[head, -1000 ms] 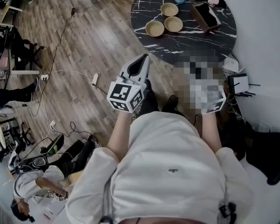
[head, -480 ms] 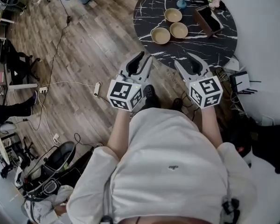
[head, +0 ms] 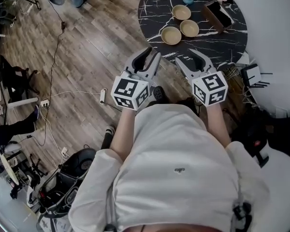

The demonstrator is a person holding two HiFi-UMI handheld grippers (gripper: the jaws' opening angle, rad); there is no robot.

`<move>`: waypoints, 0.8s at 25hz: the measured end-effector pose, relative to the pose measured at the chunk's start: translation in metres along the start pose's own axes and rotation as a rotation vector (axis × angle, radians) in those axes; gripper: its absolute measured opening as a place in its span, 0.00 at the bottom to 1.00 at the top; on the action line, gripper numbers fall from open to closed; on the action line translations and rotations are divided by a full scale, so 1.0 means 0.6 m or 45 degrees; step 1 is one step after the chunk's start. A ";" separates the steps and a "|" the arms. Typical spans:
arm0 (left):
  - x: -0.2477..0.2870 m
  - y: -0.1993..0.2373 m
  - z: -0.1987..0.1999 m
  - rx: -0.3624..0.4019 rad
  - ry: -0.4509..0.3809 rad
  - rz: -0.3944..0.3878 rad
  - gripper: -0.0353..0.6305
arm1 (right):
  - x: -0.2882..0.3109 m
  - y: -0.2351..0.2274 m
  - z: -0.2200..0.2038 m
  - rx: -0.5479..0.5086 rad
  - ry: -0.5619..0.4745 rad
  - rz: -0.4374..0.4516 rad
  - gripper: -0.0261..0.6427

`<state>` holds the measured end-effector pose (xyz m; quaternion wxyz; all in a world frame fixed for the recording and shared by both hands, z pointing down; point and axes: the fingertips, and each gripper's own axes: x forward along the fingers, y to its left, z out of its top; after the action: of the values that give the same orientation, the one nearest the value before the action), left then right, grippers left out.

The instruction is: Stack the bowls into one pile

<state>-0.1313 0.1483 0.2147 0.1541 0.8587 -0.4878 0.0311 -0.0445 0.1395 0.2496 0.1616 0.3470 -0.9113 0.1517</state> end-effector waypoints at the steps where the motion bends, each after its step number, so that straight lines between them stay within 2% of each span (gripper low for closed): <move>1: 0.000 0.004 0.000 -0.003 0.000 -0.008 0.21 | 0.004 0.000 -0.003 0.004 0.007 -0.007 0.33; 10: 0.000 0.031 -0.033 -0.071 0.048 -0.032 0.21 | 0.009 -0.034 -0.036 0.046 0.090 -0.108 0.33; 20: 0.041 0.048 -0.079 -0.158 0.147 -0.024 0.21 | 0.028 -0.091 -0.075 0.087 0.209 -0.125 0.33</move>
<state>-0.1381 0.1284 0.2713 0.2351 0.8489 -0.4709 0.0488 -0.0106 0.1086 0.3058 0.2310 0.3832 -0.8711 0.2025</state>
